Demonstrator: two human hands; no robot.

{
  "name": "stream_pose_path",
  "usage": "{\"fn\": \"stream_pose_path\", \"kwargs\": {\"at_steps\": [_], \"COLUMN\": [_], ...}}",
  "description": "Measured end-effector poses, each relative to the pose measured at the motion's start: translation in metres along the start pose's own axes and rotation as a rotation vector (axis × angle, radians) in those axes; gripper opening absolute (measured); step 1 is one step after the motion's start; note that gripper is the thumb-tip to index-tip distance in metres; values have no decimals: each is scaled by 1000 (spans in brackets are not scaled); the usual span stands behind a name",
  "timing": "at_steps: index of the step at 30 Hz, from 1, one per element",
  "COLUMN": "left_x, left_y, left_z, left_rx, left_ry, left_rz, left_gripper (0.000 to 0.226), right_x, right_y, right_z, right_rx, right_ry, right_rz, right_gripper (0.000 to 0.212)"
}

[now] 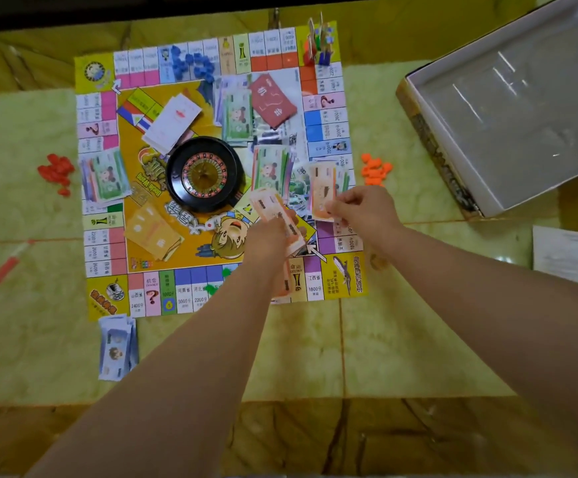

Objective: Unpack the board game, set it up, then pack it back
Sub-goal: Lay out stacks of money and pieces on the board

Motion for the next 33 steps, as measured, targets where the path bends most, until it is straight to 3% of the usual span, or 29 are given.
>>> {"fn": "stream_pose_path", "kwargs": {"at_steps": [4,9,12,16,20,27,33], "left_x": [-6,-5,-6,-10,-20,-58,-98], "left_y": [-5,-7,-6,-1,2,-9,-25], "left_z": [-7,-8,-7,-5,3,27,68], "left_rx": [-33,-32,-74,-41,24,11,-27], "left_ry": [47,-36,-102,-140,-111,-73,-45], "left_rz": [15,-4,-38,-82,-85,-137,-177], "left_gripper": [30,22,17,14,26,25,21], "right_x": [-4,-6,3,17,27,65,116], "right_y": [-19,-20,-15,-6,-8,-20,-45], "right_z": [4,-2,-8,-16,-20,-38,-54], "right_rx": [-76,-137,-5,281,186,71,8], "right_ry": [177,258,19,38,-5,-113,-149], "right_rz": [-78,7,138,174,168,132,52], "right_gripper": [29,21,14,22,15,6,13]}}
Point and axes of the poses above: each hand's wrist, its own y-axis away from the middle knuckle, its own z-axis out of the back of the hand, x = y × z, the point moved 1 cm from there along -y, towards the middle knuckle, and after that the axes turned 10 degrees about x, right-handed, at the moved point
